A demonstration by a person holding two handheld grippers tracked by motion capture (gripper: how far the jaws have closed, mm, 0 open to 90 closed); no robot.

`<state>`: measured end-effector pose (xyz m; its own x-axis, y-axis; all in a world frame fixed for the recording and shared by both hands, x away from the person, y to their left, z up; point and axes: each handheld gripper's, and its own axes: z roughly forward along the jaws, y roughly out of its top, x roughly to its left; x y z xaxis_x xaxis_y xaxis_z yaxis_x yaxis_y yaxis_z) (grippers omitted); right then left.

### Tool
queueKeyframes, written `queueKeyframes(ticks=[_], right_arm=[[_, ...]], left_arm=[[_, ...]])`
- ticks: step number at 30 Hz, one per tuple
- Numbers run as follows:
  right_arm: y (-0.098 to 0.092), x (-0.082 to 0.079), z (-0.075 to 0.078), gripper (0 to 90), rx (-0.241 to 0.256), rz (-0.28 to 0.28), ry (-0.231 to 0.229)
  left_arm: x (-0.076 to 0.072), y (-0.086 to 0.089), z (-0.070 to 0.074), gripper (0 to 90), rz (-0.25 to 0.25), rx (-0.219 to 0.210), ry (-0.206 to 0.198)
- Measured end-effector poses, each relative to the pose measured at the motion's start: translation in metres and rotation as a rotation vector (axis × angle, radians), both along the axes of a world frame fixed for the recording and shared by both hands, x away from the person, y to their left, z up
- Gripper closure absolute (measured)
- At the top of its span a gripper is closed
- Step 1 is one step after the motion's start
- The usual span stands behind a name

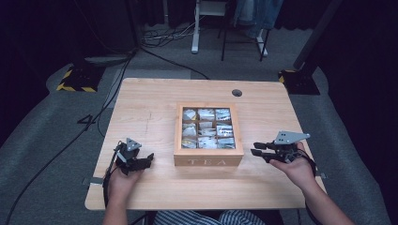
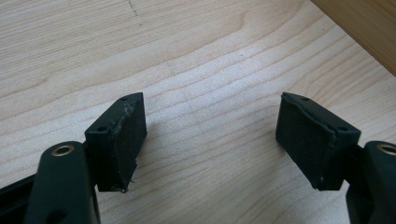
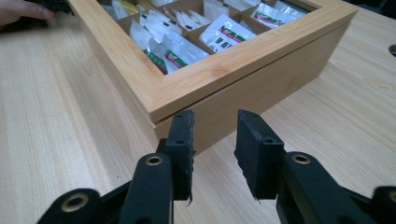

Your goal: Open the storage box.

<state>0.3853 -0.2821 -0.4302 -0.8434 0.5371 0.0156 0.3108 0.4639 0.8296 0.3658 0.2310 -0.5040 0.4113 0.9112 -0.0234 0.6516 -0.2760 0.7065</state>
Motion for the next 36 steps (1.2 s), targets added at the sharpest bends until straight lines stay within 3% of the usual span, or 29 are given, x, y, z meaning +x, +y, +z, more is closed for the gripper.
queueKeyframes(ticks=[10,23,36], right_arm=[[0.012,-0.004,-0.007,70.2,-0.026,0.055,0.053],[0.024,-0.007,-0.016,82.8,-0.024,0.110,0.113],[0.025,-0.007,-0.018,88.8,0.009,0.091,0.102]], left_arm=[[0.000,0.000,0.000,25.3,0.000,-0.001,0.000],[0.000,0.000,0.000,25.3,0.000,0.000,0.000],[0.000,0.000,0.000,25.3,0.001,-0.001,0.000]])
